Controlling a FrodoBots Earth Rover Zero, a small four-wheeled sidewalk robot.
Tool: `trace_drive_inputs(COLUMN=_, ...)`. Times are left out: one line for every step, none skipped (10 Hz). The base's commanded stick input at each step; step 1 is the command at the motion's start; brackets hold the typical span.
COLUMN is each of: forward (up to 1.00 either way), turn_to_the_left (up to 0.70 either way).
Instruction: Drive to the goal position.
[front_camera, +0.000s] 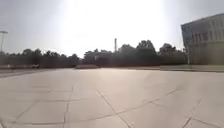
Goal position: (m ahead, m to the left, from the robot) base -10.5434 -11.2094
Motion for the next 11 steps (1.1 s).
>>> trace_drive_inputs(forward=0.70, turn_to_the_left=-0.13)
trace_drive_inputs(forward=0.70, turn_to_the_left=-0.33)
trace_drive_inputs(forward=0.70, turn_to_the_left=-0.35)
trace_drive_inputs(forward=0.70, turn_to_the_left=-0.35)
trace_drive_inputs(forward=0.70, turn_to_the_left=-0.35)
trace_drive_inputs(forward=0.70, turn_to_the_left=-0.35)
trace_drive_inputs(forward=0.70, turn_to_the_left=-0.35)
trace_drive_inputs(forward=0.70, turn_to_the_left=-0.35)
trace_drive_inputs(forward=0.70, turn_to_the_left=-0.35)
trace_drive_inputs(forward=0.70, turn_to_the_left=-0.35)
trace_drive_inputs(forward=0.70, turn_to_the_left=-0.35)
